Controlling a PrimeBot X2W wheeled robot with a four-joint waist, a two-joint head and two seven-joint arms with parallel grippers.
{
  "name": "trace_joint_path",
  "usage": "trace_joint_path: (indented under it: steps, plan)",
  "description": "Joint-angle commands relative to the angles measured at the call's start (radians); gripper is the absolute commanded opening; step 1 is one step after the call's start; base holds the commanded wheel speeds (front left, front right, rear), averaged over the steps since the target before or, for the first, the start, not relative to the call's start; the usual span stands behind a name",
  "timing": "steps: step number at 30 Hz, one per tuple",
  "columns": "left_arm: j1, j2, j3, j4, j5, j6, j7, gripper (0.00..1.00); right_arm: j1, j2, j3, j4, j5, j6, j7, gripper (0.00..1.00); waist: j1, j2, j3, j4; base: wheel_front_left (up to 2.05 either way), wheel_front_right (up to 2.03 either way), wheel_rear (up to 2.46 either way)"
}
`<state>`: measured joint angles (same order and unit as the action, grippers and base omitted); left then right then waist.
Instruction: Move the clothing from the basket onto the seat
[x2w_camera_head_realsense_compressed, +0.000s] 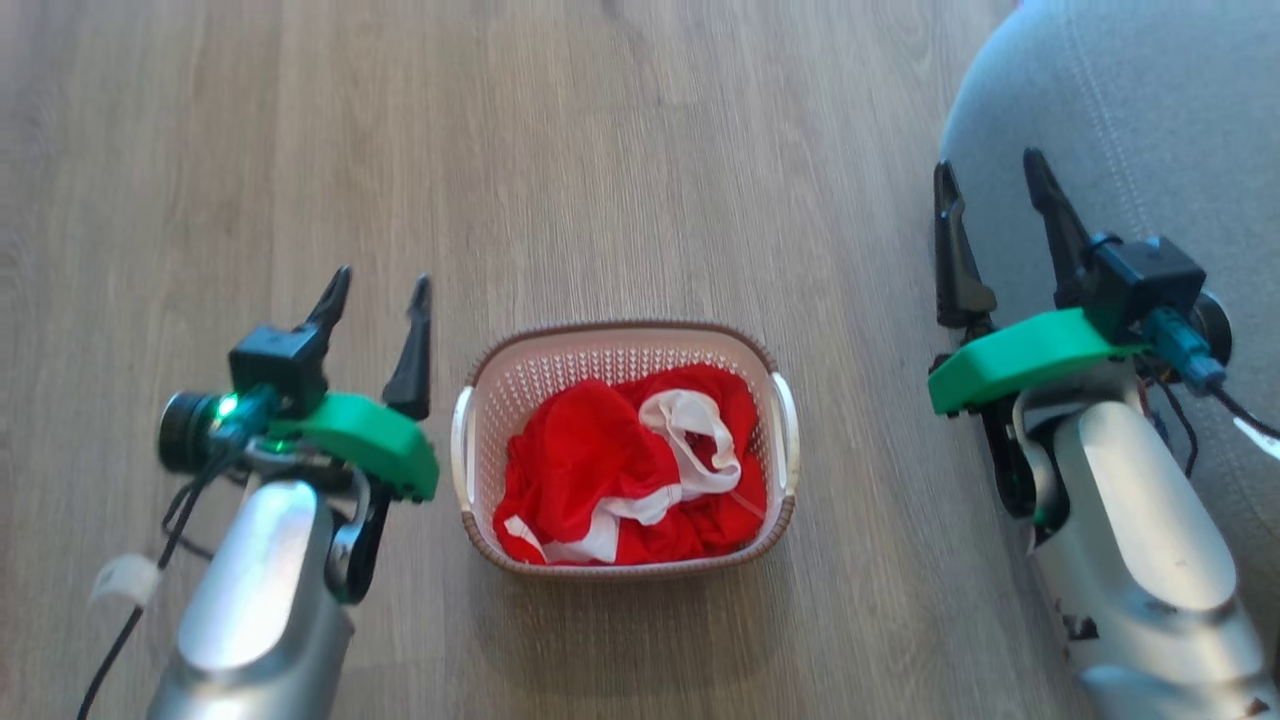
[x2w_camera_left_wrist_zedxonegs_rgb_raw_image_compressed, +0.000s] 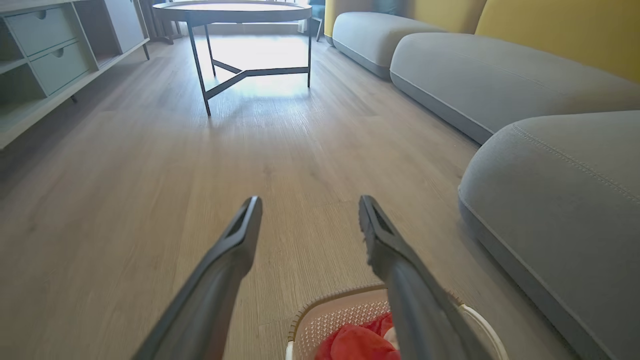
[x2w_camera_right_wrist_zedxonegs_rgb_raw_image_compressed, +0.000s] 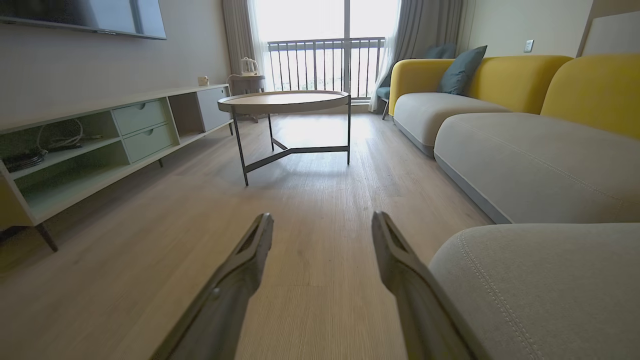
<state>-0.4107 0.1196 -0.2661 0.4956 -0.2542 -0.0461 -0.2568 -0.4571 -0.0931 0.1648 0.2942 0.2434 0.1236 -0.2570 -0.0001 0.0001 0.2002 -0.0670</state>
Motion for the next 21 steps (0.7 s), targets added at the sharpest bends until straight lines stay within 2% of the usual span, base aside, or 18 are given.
trace_joint_path:
  steps: [1,12,21]
  plan:
    - [-0.007,0.012,0.047,-0.036,0.012,0.007,-0.005,1.0,0.001,-0.004,0.018,-0.027,0.007,0.007,-0.005,1.0,0.0001,-0.0001,-0.021,0.007,0.0,0.0,0.0]
    - [0.111,-0.009,0.222,-0.084,0.057,-0.003,-0.005,1.0,0.062,-0.008,0.005,-0.011,0.018,0.007,-0.005,1.0,0.0001,-0.0001,-0.091,0.016,0.0,0.0,0.0]
    - [0.187,-0.041,0.327,-0.153,0.104,-0.006,-0.005,1.0,0.109,-0.013,-0.016,0.029,0.023,0.007,-0.005,1.0,0.0001,-0.0001,-0.126,0.02,0.0,0.0,0.0]
